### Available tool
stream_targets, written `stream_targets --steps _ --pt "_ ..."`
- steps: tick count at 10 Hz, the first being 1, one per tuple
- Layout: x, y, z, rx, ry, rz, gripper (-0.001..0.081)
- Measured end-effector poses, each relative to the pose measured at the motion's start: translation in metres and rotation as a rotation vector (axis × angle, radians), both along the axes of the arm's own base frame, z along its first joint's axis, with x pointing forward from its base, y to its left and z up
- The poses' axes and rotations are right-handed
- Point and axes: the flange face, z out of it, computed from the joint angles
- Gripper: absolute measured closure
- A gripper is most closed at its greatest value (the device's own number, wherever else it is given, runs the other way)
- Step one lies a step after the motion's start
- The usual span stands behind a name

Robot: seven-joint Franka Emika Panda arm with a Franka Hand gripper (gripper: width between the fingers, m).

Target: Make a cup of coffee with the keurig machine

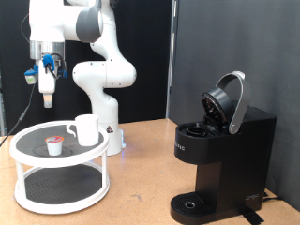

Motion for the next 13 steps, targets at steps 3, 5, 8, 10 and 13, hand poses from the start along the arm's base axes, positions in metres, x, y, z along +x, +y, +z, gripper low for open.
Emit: stream_targets --steps 3,5,8,10,13 --pt "-0.003 -0.002 -0.013 0.02 -0.018 -0.006 0.0072" --pt "-0.002 -0.006 -0.035 0.02 -0.012 -0.008 0.0072" --pt "0.003 -0.006 -0.067 0.006 -0.009 -0.004 0.0072" --pt "0.005 -0.002 -0.087 -0.002 -0.009 0.004 0.0072" --pt "0.003 0.004 -0.11 -0.004 0.002 0.024 0.0072"
